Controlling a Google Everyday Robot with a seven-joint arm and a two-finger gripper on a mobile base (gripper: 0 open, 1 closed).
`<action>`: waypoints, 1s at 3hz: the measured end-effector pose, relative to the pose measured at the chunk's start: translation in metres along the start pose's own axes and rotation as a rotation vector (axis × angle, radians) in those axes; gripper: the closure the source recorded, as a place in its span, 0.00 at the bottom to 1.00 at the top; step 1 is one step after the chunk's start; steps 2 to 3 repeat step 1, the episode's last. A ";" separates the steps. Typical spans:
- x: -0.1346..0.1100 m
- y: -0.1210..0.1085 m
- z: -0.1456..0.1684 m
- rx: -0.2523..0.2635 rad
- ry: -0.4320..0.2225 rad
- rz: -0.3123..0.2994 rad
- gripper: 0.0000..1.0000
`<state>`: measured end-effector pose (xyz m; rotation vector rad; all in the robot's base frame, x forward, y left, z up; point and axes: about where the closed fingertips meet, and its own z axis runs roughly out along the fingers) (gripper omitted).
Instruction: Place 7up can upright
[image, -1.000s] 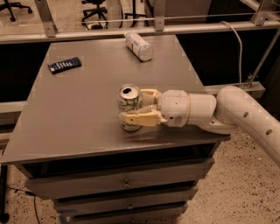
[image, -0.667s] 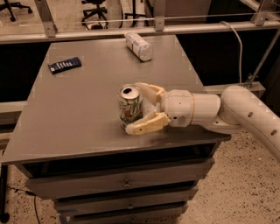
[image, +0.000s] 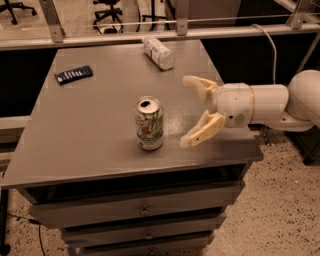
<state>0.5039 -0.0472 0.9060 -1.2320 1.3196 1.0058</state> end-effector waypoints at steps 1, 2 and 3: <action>-0.013 -0.007 -0.015 0.008 -0.004 -0.026 0.00; -0.013 -0.007 -0.015 0.008 -0.004 -0.026 0.00; -0.013 -0.007 -0.015 0.008 -0.004 -0.026 0.00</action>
Offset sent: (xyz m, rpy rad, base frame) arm 0.0000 0.0000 0.0000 0.0000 0.0000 0.0000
